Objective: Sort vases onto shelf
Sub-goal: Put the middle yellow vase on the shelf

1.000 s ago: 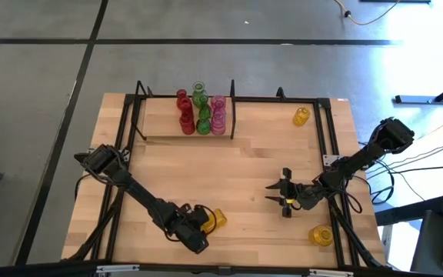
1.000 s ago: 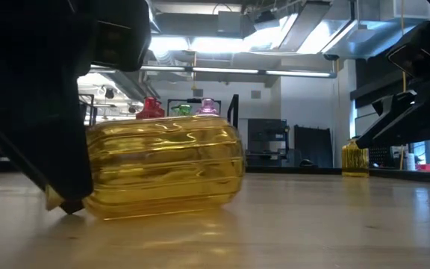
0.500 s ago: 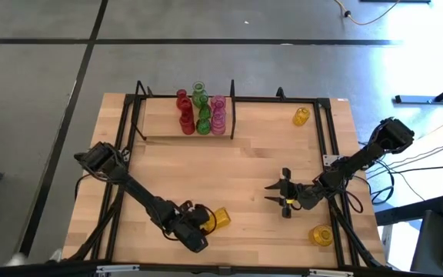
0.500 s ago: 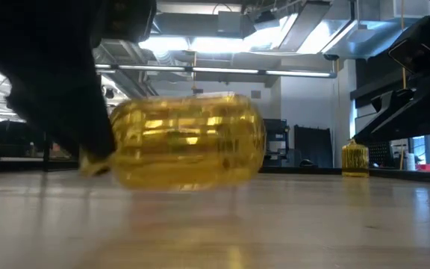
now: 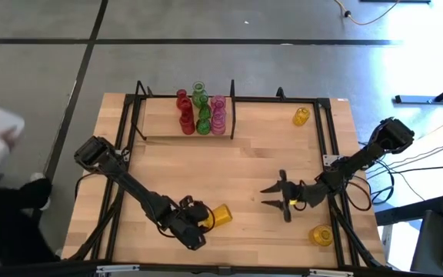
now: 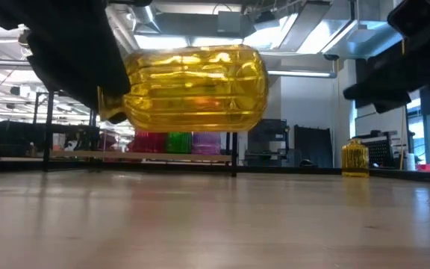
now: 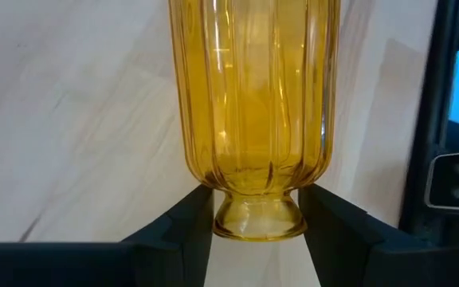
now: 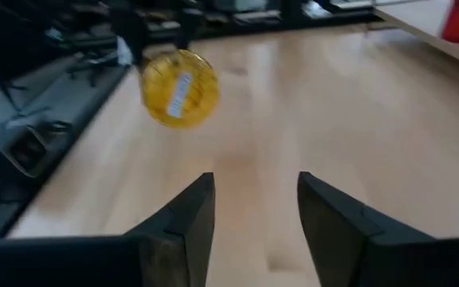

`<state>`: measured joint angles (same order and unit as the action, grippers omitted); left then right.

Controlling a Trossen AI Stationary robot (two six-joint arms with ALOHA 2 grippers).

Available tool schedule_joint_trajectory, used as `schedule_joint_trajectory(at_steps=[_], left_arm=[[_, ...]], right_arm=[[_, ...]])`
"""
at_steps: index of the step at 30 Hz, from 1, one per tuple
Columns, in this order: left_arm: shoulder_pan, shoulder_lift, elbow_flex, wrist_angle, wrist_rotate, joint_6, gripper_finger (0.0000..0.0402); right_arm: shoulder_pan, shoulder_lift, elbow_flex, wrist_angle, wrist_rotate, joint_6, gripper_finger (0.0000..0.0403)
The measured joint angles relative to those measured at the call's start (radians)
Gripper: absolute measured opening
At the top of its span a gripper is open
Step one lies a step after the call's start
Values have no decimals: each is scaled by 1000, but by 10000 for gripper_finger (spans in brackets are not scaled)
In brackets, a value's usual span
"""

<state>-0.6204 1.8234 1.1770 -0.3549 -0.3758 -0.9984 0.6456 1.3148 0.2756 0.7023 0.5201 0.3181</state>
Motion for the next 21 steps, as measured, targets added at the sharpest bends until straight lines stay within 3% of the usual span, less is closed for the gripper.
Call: schedule_joint_trajectory(at_steps=[6, 12, 15, 21], left_arm=[[15, 0, 0, -1, 4, 33, 161], [30, 0, 0, -2, 22, 66, 161], [38, 0, 0, -2, 27, 83, 161], [38, 0, 0, -4, 32, 96, 161]], right_arm=[[-35, 61, 69, 49, -92, -6, 269], [-82, 230, 285, -40, -77, -88, 382], [-105, 289, 404, -136, -87, -166, 392], [-132, 356, 589, -351, -95, -187, 359]])
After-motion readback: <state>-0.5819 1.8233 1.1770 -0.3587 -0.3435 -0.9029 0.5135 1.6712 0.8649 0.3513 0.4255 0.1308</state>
